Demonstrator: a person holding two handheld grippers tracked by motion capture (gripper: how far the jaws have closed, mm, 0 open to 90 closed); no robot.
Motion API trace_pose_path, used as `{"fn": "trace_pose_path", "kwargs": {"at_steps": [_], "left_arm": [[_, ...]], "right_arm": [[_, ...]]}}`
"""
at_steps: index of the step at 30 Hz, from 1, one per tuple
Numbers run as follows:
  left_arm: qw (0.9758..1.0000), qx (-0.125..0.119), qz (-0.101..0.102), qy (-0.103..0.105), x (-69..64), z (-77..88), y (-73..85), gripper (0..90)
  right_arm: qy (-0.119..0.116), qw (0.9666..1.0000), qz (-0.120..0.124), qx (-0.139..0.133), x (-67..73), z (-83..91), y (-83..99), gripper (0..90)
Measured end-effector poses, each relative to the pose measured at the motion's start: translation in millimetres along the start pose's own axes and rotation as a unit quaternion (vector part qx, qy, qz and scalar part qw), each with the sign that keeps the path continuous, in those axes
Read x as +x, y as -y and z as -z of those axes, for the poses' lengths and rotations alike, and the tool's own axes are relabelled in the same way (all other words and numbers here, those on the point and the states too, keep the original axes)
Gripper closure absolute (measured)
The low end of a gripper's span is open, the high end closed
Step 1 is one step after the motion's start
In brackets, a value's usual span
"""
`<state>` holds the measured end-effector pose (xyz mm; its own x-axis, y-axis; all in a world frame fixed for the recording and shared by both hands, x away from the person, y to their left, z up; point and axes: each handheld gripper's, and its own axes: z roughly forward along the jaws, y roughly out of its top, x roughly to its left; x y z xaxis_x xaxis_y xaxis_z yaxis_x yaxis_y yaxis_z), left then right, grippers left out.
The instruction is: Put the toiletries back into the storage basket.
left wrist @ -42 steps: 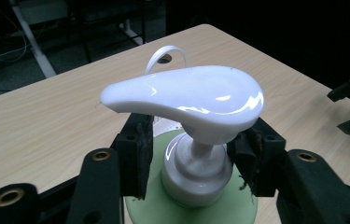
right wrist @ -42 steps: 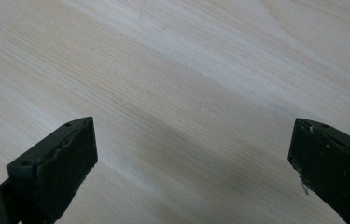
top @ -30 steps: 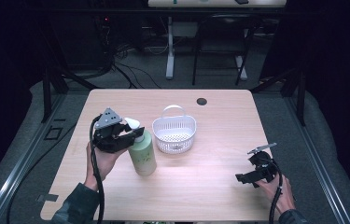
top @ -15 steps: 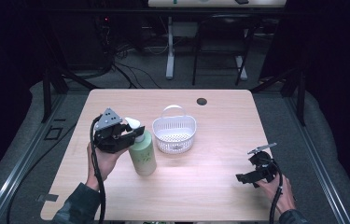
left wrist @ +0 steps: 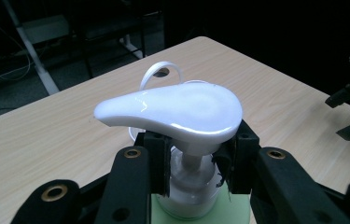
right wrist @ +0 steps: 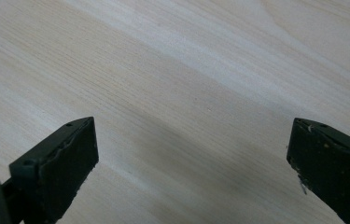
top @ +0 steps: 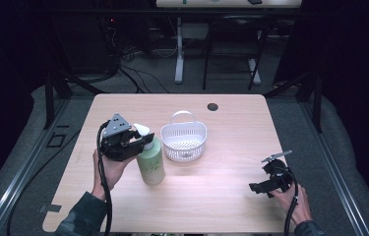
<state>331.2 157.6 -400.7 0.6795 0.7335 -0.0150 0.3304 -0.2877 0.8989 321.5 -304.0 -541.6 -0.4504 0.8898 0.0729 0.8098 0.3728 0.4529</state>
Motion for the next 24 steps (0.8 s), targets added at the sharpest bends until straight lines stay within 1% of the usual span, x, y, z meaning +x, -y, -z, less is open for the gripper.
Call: {"fn": "trace_pose_path", "kwargs": {"at_steps": [13, 24], "left_arm": [[1.0000, -0.002, 0.000, 0.008, -2.8, 2.4, -8.8, 67.8], [1.0000, -0.003, 0.000, 0.006, -2.4, 2.9, -14.4, 67.8]], "right_arm": [[0.002, 1.0000, 0.000, 0.000, -0.7, 0.5, 0.4, 1.4], [0.001, 1.0000, -0.001, 0.000, -1.2, 0.7, 0.7, 1.4]]}}
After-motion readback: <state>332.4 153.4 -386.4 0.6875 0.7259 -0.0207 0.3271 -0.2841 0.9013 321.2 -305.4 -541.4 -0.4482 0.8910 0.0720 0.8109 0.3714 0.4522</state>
